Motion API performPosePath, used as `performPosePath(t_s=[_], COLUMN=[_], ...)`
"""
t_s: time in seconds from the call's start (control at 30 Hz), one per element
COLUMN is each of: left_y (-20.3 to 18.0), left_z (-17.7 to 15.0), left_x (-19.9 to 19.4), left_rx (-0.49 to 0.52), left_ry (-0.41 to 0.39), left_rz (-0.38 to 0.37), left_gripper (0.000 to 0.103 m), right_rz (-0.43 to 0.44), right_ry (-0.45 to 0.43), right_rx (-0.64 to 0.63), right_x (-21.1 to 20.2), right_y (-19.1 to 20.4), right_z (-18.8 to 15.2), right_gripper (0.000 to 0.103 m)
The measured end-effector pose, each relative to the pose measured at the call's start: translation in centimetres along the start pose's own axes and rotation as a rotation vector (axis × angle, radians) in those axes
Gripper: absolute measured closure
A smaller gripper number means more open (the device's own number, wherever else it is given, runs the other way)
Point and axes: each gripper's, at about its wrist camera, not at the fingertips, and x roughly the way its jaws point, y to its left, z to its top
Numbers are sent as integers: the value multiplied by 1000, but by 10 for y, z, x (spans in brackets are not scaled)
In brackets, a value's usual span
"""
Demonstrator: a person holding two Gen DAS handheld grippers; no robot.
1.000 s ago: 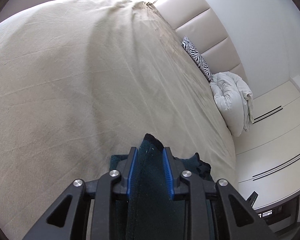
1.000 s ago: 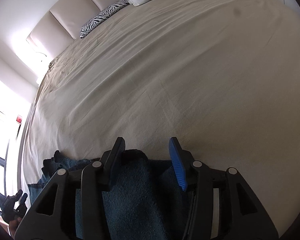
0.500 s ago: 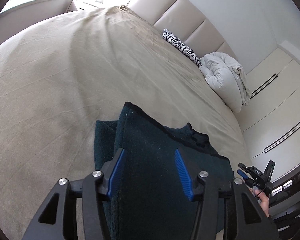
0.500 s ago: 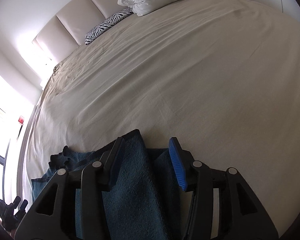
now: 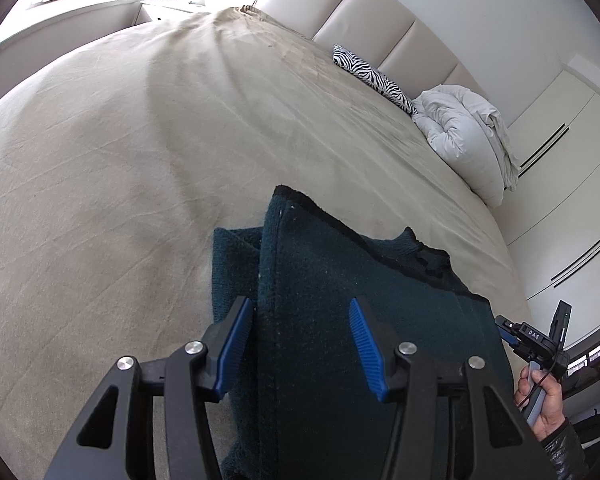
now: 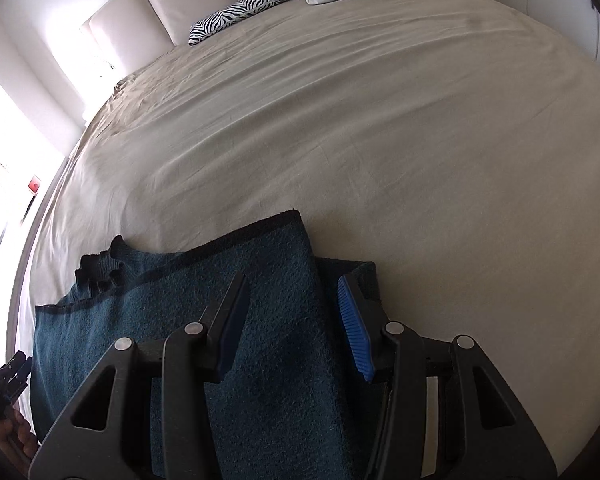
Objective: Fold small clothes
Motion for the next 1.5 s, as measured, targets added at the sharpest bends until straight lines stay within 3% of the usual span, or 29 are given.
performPosePath(t_s=[0.07, 0.13, 0.23, 0.3, 0.47, 0.57, 0.73, 0.87, 1.03, 1.3, 1.43, 1.5], left_y=[-2, -7, -31, -51, -90, -91, -91, -82, -63, -35, -29, -35], left_z=[-2, -4, -8, -18, -65, -88, -107, -110, -117, -119, -123, -125], left_x=[-1, -7, -19, -22, -14, -9, -12, -16, -25, -46, -59, -65], left_rx=[15, 33, 122, 181, 304, 287, 323, 338, 348, 328, 299, 293], left_ry=[-6, -27, -65, -75, -25, 21, 18, 22, 44, 55, 57, 54], left_rz=[17, 21, 25, 25, 24, 14, 48, 60, 62, 68, 87, 100], left_gripper=[50, 50, 50, 50, 50, 50, 50, 50, 54, 55, 56, 53], right_rz=[-16, 20, 168, 327, 625, 690, 711, 709, 675, 574, 527, 571], right_ry=[-5, -35, -91, -78, 88, 186, 247, 246, 196, 31, -7, 4], right_rx=[0, 13, -4, 22, 95, 131, 160, 193, 258, 431, 460, 436], right_x=[-1, -13, -42, -55, -49, -36, -25, -25, -35, -67, -92, -96], right_y=[0, 2, 18, 31, 67, 82, 89, 80, 36, -60, -66, -48], right_z=[-1, -1, -9, -25, -88, -127, -168, -175, -175, -167, -168, -169], right_gripper=[59, 59, 59, 59, 59, 57, 57, 59, 59, 61, 57, 57])
